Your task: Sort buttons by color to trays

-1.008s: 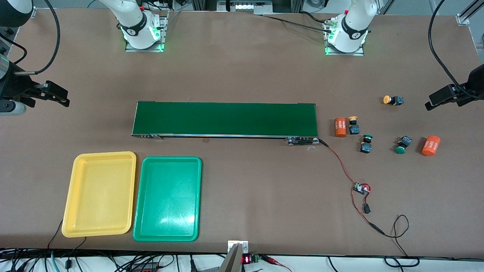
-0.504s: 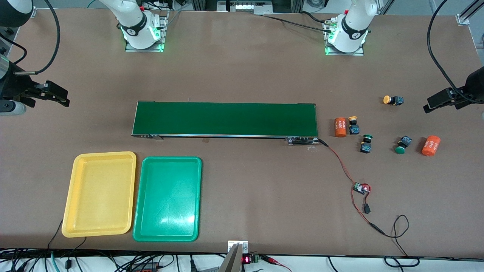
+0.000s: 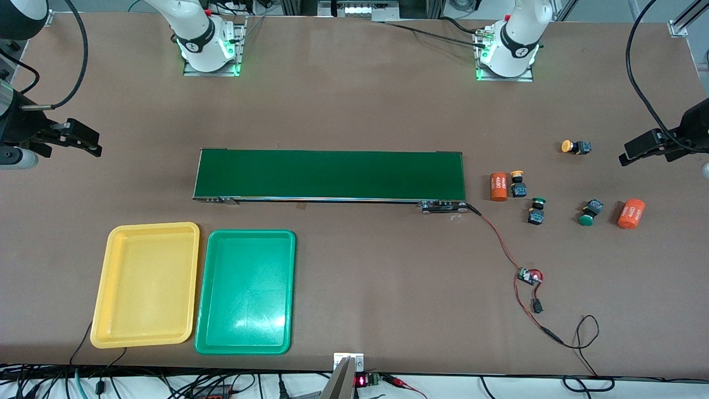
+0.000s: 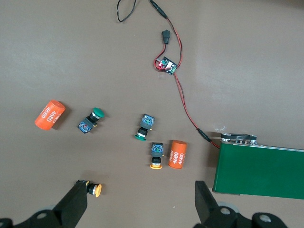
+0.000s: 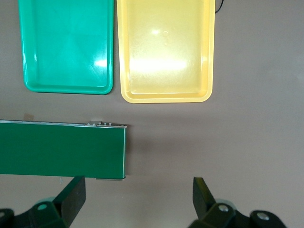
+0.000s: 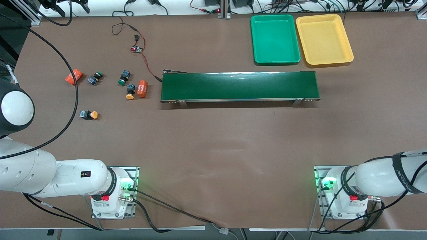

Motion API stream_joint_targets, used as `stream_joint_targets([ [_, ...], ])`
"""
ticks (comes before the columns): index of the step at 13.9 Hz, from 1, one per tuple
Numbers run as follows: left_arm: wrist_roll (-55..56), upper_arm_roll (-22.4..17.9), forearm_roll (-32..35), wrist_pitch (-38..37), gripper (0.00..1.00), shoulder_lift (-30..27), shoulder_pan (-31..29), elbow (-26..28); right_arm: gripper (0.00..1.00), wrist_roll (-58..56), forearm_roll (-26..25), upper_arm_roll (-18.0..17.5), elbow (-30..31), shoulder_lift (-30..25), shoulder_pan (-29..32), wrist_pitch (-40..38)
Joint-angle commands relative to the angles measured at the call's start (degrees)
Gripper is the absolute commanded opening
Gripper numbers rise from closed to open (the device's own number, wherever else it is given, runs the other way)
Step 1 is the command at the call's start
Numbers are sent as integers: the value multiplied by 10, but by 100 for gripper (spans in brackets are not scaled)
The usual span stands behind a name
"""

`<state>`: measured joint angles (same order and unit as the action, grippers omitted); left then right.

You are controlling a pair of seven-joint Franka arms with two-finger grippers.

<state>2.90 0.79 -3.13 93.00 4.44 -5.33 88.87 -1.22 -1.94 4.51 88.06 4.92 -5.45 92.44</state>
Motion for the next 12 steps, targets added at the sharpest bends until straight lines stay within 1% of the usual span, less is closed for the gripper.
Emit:
stream_joint_targets([
  [1,-14,0,-8,4,100,2,3,-3,100,1,-4,-3,9,-9,1,1],
  [3,-14,0,-10,17,100,7,6,-3,100,1,-4,-3,9,-9,1,1],
  [7,-14,1,-8,18,100,14,14,-3,100,1,-4,-3,9,-9,1,1],
  [12,-11,3,0,18,100,64,23,-3,100,1,-3,-3,9,-9,-1,5],
])
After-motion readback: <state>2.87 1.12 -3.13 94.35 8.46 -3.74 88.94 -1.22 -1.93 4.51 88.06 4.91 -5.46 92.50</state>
